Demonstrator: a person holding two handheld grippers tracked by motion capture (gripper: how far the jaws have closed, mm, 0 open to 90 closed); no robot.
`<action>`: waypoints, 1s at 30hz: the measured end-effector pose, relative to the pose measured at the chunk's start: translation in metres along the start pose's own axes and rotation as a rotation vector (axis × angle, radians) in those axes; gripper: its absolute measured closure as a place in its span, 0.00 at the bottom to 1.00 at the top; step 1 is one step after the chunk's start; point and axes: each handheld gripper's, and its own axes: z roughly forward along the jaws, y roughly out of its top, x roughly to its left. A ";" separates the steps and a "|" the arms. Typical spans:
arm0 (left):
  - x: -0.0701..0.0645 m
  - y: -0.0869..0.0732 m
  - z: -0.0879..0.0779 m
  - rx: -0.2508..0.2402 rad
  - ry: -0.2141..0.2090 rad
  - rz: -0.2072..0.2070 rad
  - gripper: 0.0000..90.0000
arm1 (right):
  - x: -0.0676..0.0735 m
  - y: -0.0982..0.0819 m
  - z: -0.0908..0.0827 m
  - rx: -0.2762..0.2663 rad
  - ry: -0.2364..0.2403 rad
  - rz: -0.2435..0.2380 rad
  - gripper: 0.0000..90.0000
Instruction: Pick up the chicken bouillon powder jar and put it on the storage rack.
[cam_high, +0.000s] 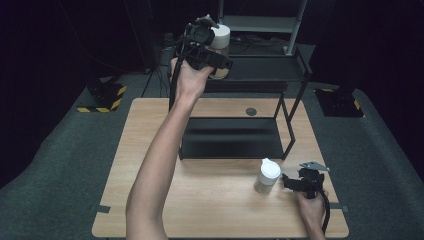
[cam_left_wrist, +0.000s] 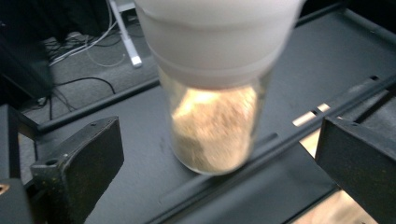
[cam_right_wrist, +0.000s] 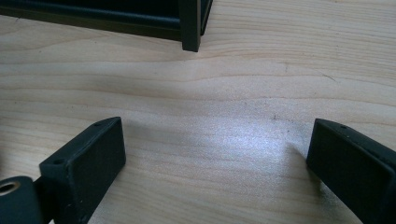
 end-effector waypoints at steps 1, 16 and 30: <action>0.000 -0.003 -0.001 -0.001 -0.005 0.004 0.01 | 0.000 0.000 0.000 -0.001 0.000 0.002 0.04; -0.004 -0.034 -0.016 -0.024 -0.033 0.030 0.01 | 0.000 0.000 0.000 -0.001 0.001 0.003 0.04; -0.003 -0.065 -0.018 -0.046 -0.072 0.057 0.01 | 0.000 0.000 0.000 -0.003 0.001 0.003 0.04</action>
